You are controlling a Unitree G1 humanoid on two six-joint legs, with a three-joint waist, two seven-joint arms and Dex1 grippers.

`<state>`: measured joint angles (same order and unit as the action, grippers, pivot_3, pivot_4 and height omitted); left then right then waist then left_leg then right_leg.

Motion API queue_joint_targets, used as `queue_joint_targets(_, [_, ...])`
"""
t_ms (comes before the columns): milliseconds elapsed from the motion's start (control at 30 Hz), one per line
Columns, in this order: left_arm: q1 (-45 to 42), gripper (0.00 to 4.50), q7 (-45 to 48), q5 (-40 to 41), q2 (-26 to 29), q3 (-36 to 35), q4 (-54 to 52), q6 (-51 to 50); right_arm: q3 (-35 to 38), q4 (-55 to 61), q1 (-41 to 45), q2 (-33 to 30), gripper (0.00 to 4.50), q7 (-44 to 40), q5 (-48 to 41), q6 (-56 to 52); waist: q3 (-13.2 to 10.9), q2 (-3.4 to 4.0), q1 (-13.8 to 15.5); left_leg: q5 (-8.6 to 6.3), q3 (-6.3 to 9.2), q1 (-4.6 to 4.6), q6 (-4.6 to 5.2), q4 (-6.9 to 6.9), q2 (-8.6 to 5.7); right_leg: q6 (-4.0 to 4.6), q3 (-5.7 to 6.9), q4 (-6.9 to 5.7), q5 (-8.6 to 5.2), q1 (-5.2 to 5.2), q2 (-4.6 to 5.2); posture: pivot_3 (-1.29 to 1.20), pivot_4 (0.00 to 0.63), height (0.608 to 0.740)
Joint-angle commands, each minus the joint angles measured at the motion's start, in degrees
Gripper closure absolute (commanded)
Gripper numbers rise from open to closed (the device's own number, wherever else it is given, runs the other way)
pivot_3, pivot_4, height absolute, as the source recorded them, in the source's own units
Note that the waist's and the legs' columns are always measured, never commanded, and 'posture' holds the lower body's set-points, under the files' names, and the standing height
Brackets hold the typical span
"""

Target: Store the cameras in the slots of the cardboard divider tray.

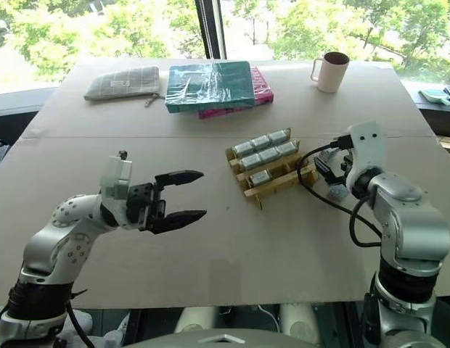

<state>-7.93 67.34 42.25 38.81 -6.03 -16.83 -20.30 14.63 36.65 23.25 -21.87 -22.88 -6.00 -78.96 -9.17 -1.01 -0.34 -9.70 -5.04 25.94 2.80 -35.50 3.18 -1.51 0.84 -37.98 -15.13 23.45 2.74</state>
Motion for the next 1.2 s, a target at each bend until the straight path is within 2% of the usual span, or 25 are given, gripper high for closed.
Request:
queue_joint_targets(33, [0.17, 0.0, 0.0, 0.06, 0.26, -0.74, -1.36, 0.12, 3.23, -0.97, 0.84, 0.71, 0.01, 2.54, -0.31, -1.36, 0.0, 0.0, -0.19, 0.0, -0.05, 0.02, 0.01, 0.0, 0.0, -0.01, -0.04, 0.0, 0.01, 0.03, 0.01, 0.0, 0.15, 0.74])
queue_joint_targets(100, [0.91, 0.0, -0.14, 0.06, 0.1, -0.78, -2.12, 0.16, 3.98, -2.88, 2.72, 2.56, 0.01, 4.66, -0.03, -1.47, 0.0, 0.0, -0.39, 0.0, -0.05, 0.0, 0.01, 0.0, 0.0, -0.02, -0.04, -0.03, 0.01, 0.03, -0.02, 0.0, 0.15, 0.74])
queue_joint_targets(167, [1.56, 0.0, -0.48, 0.08, -0.01, -0.99, -2.87, 0.12, 3.21, -3.6, 2.92, 1.86, 0.01, 4.79, -0.46, -0.21, 0.0, 0.01, -0.59, 0.01, -0.09, -0.1, -0.01, -0.01, 0.05, -0.02, -0.09, -0.11, 0.01, 0.03, -0.08, 0.0, 0.15, 0.74])
queue_joint_targets(267, [2.52, 0.0, -0.74, 0.29, 0.21, -1.69, -3.55, 0.02, 0.08, -0.7, -1.83, -4.67, 0.01, -0.61, -3.22, 4.02, 0.0, 0.01, -0.4, 0.01, -0.07, -0.14, -0.01, -0.01, 0.08, 0.0, -0.08, -0.14, 0.0, 0.02, -0.1, 0.0, 0.15, 0.74])
queue_joint_targets(433, [3.86, 0.0, -0.78, 0.34, 0.41, -2.2, -4.24, 0.21, -0.44, 3.49, -13.89, -17.2, 0.01, -13.15, -8.73, 13.67, -0.01, 0.01, 0.05, -0.01, -0.03, 0.02, 0.03, 0.02, -0.01, -0.06, -0.06, 0.02, -0.03, 0.02, -0.01, 0.0, 0.15, 0.74])
queue_joint_targets(533, [3.68, 0.0, -0.64, 0.19, 0.32, -2.04, -4.0, 0.4, -0.96, 2.26, -17.8, -20.51, 0.01, -16.24, -10.06, 18.44, -0.01, 0.0, -0.5, -0.02, -0.05, -0.1, 0.04, -0.02, 0.04, -0.09, -0.1, -0.02, -0.04, -0.02, -0.05, 0.0, 0.15, 0.74])
queue_joint_targets(633, [2.94, 0.0, -0.16, 0.07, 0.34, -1.67, -3.6, 0.5, -4.47, -3.67, -19.99, -23.15, 0.01, -17.36, -7.41, 27.34, 0.0, 0.0, -0.63, -0.02, -0.03, -0.29, 0.03, -0.14, 0.14, -0.01, -0.11, -0.08, -0.1, -0.15, -0.13, 0.0, 0.15, 0.74])
queue_joint_targets(867, [2.03, 0.0, 1.61, 0.73, 1.35, -2.03, -3.48, -0.14, -8.77, -15.29, -17.99, -24.1, 0.01, -20.04, -5.38, 40.24, 0.0, -0.01, -0.24, -0.05, -0.02, -0.19, 0.08, -0.33, 0.1, 0.0, -0.1, -0.07, -0.08, -0.19, -0.1, 0.0, 0.15, 0.74])
queue_joint_targets(1200, [0.7, 0.0, 4.89, 0.74, 2.36, -1.6, -3.95, 0.21, -9.99, -23.91, -14.39, -23.56, 0.01, -20.11, -4.77, 42.6, 0.0, -0.01, -0.22, -0.06, -0.01, -0.19, 0.09, -0.34, 0.1, -0.08, -0.09, -0.07, -0.03, -0.19, -0.11, 0.0, 0.15, 0.74])
